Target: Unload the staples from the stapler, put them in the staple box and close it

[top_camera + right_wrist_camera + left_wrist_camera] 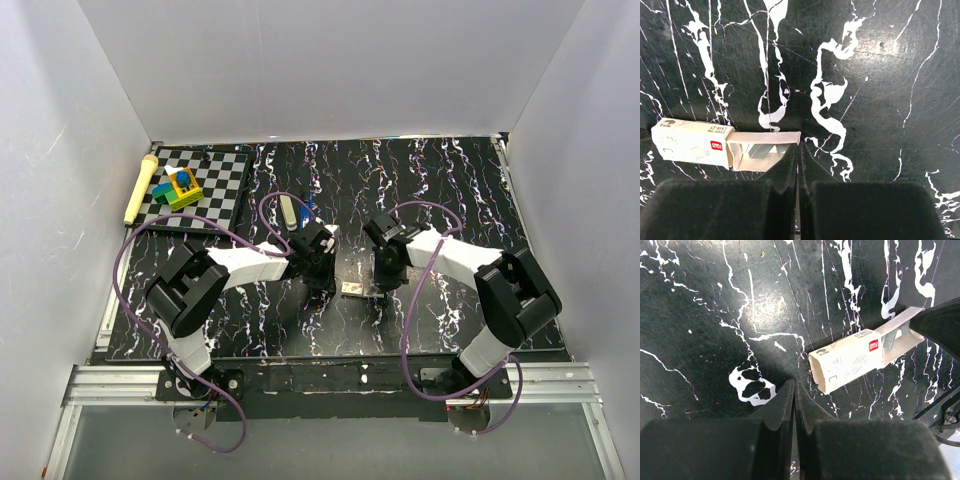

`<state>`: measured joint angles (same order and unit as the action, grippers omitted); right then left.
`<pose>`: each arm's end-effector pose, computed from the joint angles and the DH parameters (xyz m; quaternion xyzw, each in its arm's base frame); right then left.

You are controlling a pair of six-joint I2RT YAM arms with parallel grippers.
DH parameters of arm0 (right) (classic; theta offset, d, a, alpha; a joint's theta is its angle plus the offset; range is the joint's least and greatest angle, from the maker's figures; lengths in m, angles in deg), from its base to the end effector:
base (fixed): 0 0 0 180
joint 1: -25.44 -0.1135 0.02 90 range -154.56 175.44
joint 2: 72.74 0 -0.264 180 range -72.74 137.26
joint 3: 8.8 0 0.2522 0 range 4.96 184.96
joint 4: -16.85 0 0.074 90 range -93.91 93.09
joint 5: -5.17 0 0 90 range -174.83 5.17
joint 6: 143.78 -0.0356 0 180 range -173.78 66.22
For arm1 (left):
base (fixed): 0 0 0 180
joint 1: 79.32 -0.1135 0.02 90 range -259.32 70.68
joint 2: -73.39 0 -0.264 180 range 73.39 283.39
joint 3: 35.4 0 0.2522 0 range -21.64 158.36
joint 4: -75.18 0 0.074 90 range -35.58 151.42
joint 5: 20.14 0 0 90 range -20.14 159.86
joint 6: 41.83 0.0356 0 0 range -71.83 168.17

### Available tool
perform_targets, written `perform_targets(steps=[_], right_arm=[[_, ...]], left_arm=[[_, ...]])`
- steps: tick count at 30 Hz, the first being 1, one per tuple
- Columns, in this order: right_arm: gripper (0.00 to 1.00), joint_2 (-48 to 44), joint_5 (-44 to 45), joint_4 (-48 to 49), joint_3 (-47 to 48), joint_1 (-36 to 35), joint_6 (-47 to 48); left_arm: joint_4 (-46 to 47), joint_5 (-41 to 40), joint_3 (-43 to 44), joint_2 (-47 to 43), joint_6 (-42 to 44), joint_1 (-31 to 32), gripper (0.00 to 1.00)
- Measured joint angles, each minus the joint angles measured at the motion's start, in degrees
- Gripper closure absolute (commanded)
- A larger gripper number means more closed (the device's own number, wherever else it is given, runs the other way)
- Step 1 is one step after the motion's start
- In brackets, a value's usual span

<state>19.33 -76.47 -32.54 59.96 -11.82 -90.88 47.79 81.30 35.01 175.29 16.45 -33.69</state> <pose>0.2368 0.1737 0.1733 0.0096 0.9860 0.0332 0.1631 0.2367 -0.2521 0.1469 0.1426 0.9483 -0.2418 0.1484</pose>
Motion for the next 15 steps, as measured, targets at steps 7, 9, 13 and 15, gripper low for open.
perform_targets(steps=[7,9,13,15], right_arm=[[0.99,1.0,-0.2,0.0,1.0,0.0,0.0],[0.99,1.2,-0.2,0.0,1.3,0.0,0.0],[0.99,1.7,-0.2,-0.2,2.0,0.0,0.5],[0.99,2.1,-0.2,-0.3,2.6,0.0,1.2]], left_arm=[[0.2,0.0,0.0,0.0,0.2,0.3,1.00],[0.2,0.0,0.0,0.0,0.2,0.4,1.00],[0.3,0.1,0.0,0.0,0.5,0.6,1.00],[0.3,0.2,0.0,0.0,0.7,0.7,1.00]])
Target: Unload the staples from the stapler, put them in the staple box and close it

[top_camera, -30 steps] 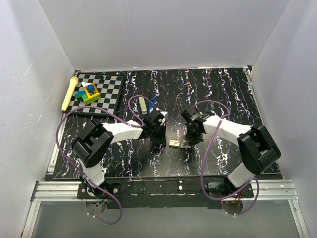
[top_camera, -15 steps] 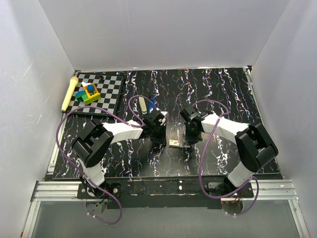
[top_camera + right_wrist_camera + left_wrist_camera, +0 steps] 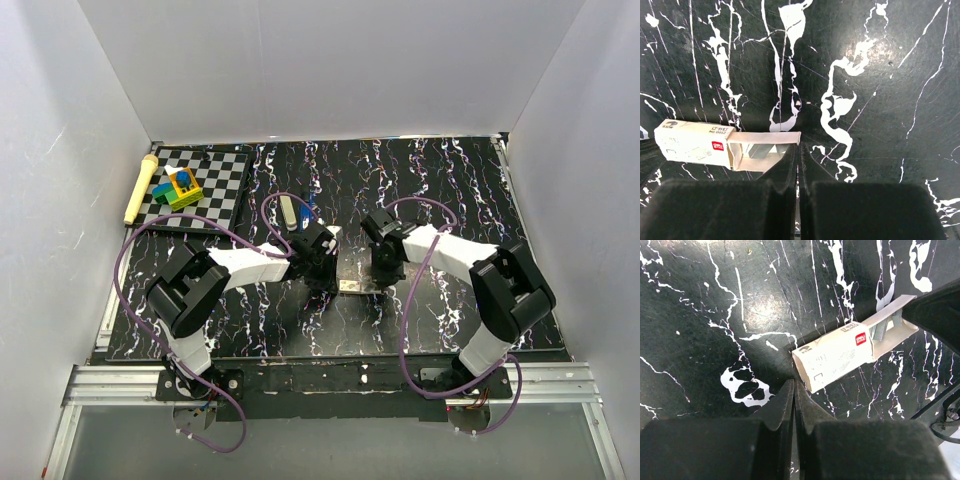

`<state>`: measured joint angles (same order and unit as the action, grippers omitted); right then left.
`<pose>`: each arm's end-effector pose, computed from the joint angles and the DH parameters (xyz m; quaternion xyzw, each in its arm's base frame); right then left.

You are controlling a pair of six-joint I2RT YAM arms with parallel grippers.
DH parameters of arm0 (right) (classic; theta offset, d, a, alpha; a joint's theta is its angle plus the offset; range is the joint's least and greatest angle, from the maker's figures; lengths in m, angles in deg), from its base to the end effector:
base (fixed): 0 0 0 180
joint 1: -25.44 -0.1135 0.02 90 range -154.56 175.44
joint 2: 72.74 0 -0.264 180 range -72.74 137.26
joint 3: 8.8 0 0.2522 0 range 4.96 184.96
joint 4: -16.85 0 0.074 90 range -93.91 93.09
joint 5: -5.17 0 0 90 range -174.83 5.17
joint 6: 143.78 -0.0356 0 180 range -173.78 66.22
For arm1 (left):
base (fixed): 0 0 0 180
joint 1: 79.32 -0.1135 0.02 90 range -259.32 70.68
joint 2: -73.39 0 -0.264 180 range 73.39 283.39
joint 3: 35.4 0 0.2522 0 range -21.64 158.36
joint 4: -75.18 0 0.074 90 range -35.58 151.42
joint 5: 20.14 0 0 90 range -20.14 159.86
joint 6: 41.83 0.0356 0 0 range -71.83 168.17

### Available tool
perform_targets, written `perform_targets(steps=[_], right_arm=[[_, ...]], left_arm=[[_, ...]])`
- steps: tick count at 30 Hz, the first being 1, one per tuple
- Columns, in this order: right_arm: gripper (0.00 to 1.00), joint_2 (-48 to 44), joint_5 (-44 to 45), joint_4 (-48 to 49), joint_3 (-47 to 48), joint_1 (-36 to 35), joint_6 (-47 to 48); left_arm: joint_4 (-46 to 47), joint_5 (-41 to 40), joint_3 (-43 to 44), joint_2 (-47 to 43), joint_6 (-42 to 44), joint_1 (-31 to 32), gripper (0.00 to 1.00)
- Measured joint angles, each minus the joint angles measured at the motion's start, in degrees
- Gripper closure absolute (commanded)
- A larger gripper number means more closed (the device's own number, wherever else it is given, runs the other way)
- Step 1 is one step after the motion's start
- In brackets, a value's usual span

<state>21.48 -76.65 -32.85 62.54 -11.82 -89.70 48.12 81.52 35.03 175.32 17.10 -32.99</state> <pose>0.2454 0.1803 0.1745 -0.0007 0.9860 0.0334 0.1633 0.2340 -0.2555 0.1471 0.1544 0.9455 -0.2448 0.1492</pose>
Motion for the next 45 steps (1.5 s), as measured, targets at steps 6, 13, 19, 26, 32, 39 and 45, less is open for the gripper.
perform_targets(steps=[6,13,19,26,32,39,45], right_arm=[[0.99,2.2,0.1,-0.3,2.1,0.0,2.1],[0.99,3.2,1.1,-0.7,3.1,0.0,4.6],[0.99,3.4,2.0,-0.7,3.3,0.0,6.0],[0.99,3.6,2.4,-0.4,4.2,0.0,7.5],[0.99,3.7,2.4,0.0,4.7,0.0,7.7],[0.99,3.7,2.2,0.2,4.8,0.0,8.0],[0.99,3.7,0.9,0.5,4.8,-0.7,9.4]], left_arm=[[0.1,0.5,0.1,0.2,0.4,0.1,1.00],[0.5,1.2,0.5,0.7,0.6,0.3,1.00],[0.5,1.3,0.5,0.7,0.8,0.4,1.00],[0.9,1.5,0.6,0.9,1.1,0.7,1.00],[0.9,1.7,0.8,1.1,1.5,0.8,1.00],[0.9,2.4,1.6,1.9,1.7,1.0,1.00],[0.9,2.4,1.7,1.9,1.8,1.2,1.00]])
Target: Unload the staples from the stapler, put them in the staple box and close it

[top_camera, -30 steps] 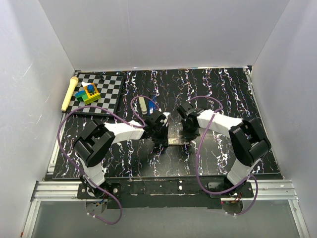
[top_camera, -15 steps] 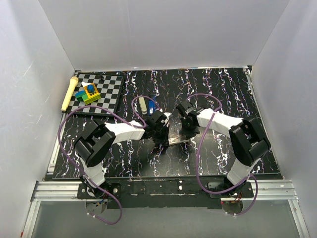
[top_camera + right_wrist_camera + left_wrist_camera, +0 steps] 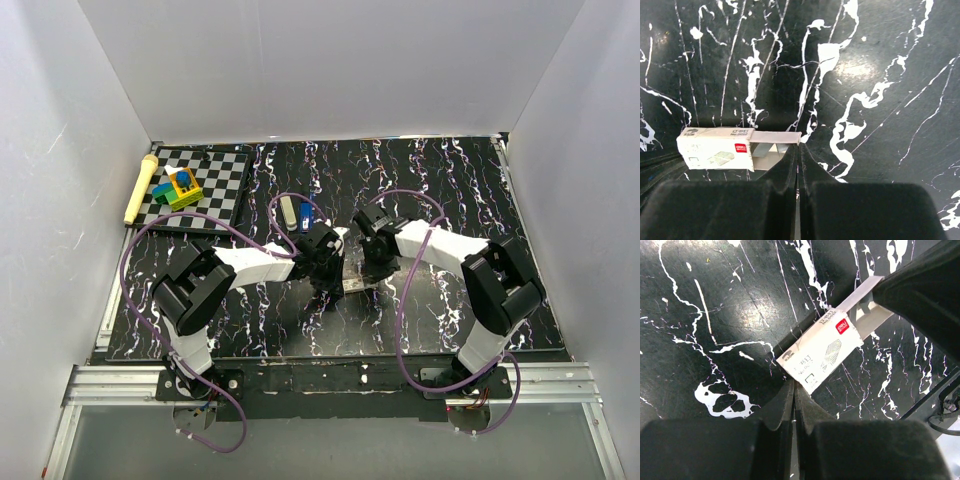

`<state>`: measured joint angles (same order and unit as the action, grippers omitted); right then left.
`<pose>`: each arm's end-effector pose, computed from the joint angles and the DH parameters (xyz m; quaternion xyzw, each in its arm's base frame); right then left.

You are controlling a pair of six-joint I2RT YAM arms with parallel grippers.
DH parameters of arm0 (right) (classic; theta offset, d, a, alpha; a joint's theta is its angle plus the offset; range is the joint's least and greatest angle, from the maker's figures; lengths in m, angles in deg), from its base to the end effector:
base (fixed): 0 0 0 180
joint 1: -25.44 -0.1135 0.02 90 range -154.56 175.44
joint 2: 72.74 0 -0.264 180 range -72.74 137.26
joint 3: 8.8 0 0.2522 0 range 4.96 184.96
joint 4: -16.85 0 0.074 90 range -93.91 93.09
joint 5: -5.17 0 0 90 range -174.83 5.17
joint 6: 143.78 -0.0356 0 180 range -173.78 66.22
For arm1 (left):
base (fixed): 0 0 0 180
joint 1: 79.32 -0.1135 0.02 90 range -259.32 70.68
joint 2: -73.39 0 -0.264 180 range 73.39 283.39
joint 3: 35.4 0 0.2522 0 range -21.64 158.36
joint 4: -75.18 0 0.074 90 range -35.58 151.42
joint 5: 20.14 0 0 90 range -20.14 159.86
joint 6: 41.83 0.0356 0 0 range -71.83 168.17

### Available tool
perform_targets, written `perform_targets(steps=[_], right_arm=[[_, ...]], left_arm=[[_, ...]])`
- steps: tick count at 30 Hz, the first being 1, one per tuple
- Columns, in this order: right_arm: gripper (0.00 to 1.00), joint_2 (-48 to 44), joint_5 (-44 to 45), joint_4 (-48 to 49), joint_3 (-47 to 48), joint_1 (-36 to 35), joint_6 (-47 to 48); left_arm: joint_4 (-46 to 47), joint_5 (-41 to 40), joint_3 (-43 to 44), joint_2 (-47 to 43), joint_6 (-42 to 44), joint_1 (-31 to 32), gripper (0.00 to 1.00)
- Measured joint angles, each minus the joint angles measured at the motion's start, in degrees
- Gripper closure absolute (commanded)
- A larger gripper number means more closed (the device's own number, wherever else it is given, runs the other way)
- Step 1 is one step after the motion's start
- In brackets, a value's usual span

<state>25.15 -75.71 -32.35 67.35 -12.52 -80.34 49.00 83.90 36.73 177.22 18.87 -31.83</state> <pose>0.2606 0.1962 0.1784 -0.0845 0.9795 0.0218 0.1814 0.2338 -0.2678 0.1454 0.1841 0.9364 -0.2626 0.1423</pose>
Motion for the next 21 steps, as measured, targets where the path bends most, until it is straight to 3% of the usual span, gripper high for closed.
perform_targets(steps=[12,21], right_arm=[[0.99,0.0,-2.7,0.0,0.0,-2.7,1.0],[0.85,0.0,-3.1,-0.3,0.0,-2.7,-0.1]], left_arm=[[0.0,0.1,0.0,0.0,0.3,0.0,1.00],[0.0,0.0,0.0,0.0,0.3,0.1,1.00]])
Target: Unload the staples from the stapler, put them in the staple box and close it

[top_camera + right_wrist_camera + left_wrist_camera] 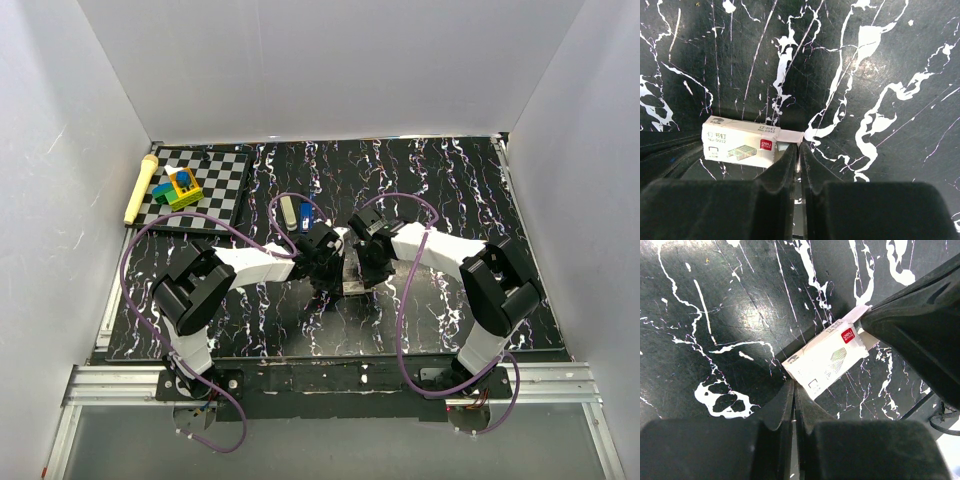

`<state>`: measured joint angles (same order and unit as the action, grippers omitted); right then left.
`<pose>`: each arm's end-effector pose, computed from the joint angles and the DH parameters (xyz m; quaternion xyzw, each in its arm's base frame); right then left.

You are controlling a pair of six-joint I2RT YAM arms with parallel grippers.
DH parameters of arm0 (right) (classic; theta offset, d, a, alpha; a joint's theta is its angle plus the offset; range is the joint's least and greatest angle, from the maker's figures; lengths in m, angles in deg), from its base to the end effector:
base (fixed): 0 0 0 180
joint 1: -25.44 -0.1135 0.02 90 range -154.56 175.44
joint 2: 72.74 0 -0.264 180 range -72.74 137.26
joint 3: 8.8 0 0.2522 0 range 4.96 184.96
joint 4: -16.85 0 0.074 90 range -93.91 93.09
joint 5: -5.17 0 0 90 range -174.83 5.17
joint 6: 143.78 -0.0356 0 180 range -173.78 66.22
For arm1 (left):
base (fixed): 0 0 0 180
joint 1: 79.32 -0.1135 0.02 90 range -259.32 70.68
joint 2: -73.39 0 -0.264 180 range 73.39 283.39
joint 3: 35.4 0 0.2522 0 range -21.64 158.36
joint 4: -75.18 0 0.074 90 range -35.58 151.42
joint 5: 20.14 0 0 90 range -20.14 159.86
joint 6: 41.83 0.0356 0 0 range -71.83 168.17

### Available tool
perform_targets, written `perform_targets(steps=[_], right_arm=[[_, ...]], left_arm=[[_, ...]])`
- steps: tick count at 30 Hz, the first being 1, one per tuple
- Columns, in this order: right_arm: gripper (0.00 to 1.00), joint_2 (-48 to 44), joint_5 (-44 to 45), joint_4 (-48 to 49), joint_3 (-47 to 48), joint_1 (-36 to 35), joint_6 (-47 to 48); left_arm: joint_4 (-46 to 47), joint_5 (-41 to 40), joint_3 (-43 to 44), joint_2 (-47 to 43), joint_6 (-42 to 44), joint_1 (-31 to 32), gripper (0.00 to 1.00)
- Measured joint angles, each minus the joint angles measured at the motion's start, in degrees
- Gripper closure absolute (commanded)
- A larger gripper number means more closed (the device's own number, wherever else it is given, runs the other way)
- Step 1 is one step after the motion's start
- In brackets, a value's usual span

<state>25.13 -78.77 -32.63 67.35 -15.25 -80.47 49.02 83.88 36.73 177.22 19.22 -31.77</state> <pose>0.2494 0.2095 0.1781 -0.1115 0.9789 0.0471 0.1646 0.2335 -0.2681 0.1454 0.1875 0.9357 -0.2622 0.1432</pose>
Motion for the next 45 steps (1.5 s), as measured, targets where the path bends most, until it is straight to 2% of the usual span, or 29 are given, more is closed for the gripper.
perform_targets(steps=[12,14,16,18,20,23,45], right_arm=[[0.75,-3.4,0.7,-0.7,0.0,0.0,-1.7],[0.73,-4.0,1.5,-1.4,0.0,0.0,-1.8],[0.73,-4.7,2.3,-1.9,-0.1,0.0,-1.9],[0.73,-5.6,3.1,-1.9,-0.5,0.1,-2.0],[0.80,-6.4,3.6,-1.9,-1.0,0.2,-2.0],[0.99,-6.7,3.9,-1.9,-1.5,0.3,-2.0],[0.99,-0.2,1.0,-0.8,-1.5,2.6,-1.6]], left_arm=[[-0.2,-1.5,-0.6,-0.8,0.0,0.3,1.00],[-0.9,-2.1,-0.7,-1.1,0.0,0.3,0.96],[-1.5,-2.7,-1.0,-1.6,0.0,0.3,0.88],[-1.9,-3.3,-1.4,-2.1,-0.2,0.3,0.87],[-2.4,-3.9,-1.6,-2.6,-0.3,0.3,0.86],[-2.6,-4.5,-1.7,-2.8,-0.3,0.3,0.89],[-3.0,-4.4,1.4,-0.1,-0.7,0.3,0.98]])
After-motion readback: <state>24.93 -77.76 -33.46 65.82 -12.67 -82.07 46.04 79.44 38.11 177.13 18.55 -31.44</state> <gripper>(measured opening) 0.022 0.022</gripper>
